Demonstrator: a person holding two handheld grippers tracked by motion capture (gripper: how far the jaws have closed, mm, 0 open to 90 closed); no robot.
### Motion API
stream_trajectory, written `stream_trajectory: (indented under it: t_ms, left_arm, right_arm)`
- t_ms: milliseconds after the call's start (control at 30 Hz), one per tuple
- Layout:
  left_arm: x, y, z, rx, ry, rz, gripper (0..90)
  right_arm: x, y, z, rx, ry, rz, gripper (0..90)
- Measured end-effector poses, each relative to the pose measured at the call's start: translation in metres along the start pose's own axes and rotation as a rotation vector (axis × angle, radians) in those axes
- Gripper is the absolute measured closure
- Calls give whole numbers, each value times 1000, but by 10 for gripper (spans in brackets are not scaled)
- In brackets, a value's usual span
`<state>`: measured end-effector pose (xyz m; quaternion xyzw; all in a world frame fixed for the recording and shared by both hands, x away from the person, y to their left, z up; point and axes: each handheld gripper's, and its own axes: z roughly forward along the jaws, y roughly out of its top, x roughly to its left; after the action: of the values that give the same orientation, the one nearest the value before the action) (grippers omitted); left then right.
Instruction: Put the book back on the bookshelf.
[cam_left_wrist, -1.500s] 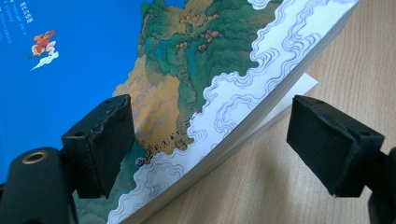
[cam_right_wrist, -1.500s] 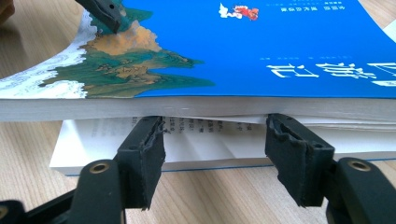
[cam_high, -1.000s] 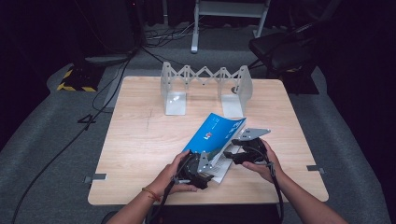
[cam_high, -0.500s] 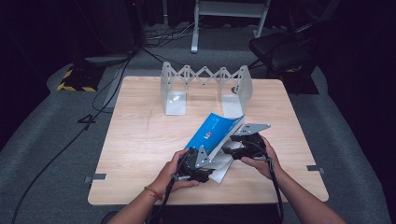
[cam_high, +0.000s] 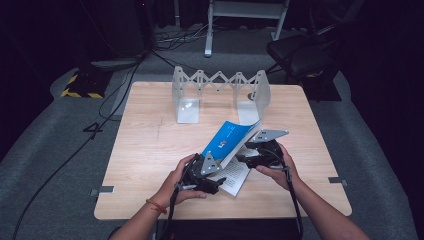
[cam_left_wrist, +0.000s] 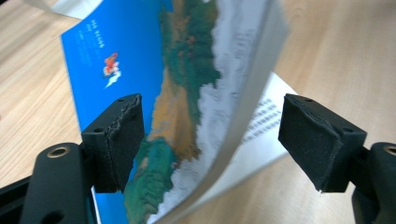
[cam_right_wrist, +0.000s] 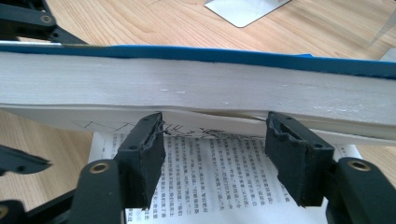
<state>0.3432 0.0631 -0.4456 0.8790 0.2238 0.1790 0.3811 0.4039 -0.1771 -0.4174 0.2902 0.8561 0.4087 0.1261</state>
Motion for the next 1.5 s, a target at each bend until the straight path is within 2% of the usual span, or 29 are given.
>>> stream_trajectory:
  t_ms: [67,200,267,300,333,367,400,433,467,500,600,667,833,867,1000,1033,1067,1133,1200,1233,1267,1300,1400,1433,1467,1500]
  left_arm:
    - [-1,0,5,-9,14,-4,243]
    - [-6,2,15,-26,86,12,283]
    - [-7,4,18,-10,124,38,382]
    - [-7,4,18,-10,124,38,450]
    - [-5,4,18,-28,100,37,450]
    - [-4,3,17,-36,92,37,563]
    - [-3,2,15,-52,73,44,615]
    - [-3,2,15,-52,73,44,648]
    - [-3,1,14,-56,83,56,648]
    - [-4,2,13,-55,93,65,686]
    - [0,1,9,-68,97,50,756]
    - [8,-1,5,-74,75,31,762]
    - [15,-8,1,-54,35,45,759]
    - [16,-9,-1,-56,30,42,759]
    - [21,-13,-8,-54,10,48,756]
    - [22,-14,-10,-51,6,50,756]
    - [23,-15,-11,-52,-2,51,755]
    - [26,-18,-14,-54,-14,43,753]
    - [30,-20,-17,-54,-23,38,752]
    - [32,-21,-18,-56,-29,34,752]
    - [34,-22,-19,-56,-37,27,752]
    - [36,-23,-20,-54,-42,28,753]
    - [39,-24,-21,-48,-55,24,755]
    - [39,-24,-22,-46,-55,29,753]
    - [39,-24,-22,-45,-56,30,752]
    - [38,-24,-22,-42,-62,33,748]
  right_arm:
    - [0,1,1,0,1,0,381]
    - [0,2,2,-7,-1,4,381]
    - [0,2,2,-12,-1,4,381]
    - [0,2,2,-12,-1,4,381]
    - [0,2,2,-11,-1,3,381]
    - [-1,1,1,-14,2,7,381]
    - [-1,0,1,-16,5,9,381]
    - [-1,0,1,-16,5,9,381]
    - [-2,-1,1,-16,6,17,381]
    - [-3,-2,1,-17,7,15,381]
    - [-5,-7,-1,-20,17,12,381]
    - [-8,-11,-4,-22,54,13,380]
    - [-9,-15,-15,-66,101,-35,381]
    - [-8,-14,-18,-81,91,-54,384]
    - [-4,-9,-26,-140,121,-135,378]
    - [-3,-6,-25,-136,147,-171,370]
    - [0,-5,-22,-127,141,-201,370]
    - [3,-3,-13,-101,163,-259,367]
    - [4,-4,-7,-95,166,-286,365]
    - [4,-4,-4,-86,189,-291,359]
    - [4,-4,-1,-83,192,-308,362]
    - [5,-5,1,-85,171,-331,380]
    - [4,-4,4,-90,168,-356,408]
    - [5,-3,2,-106,141,-378,401]
    - [6,-3,-3,-139,136,-382,386]
    - [5,-2,-8,-175,150,-370,376]
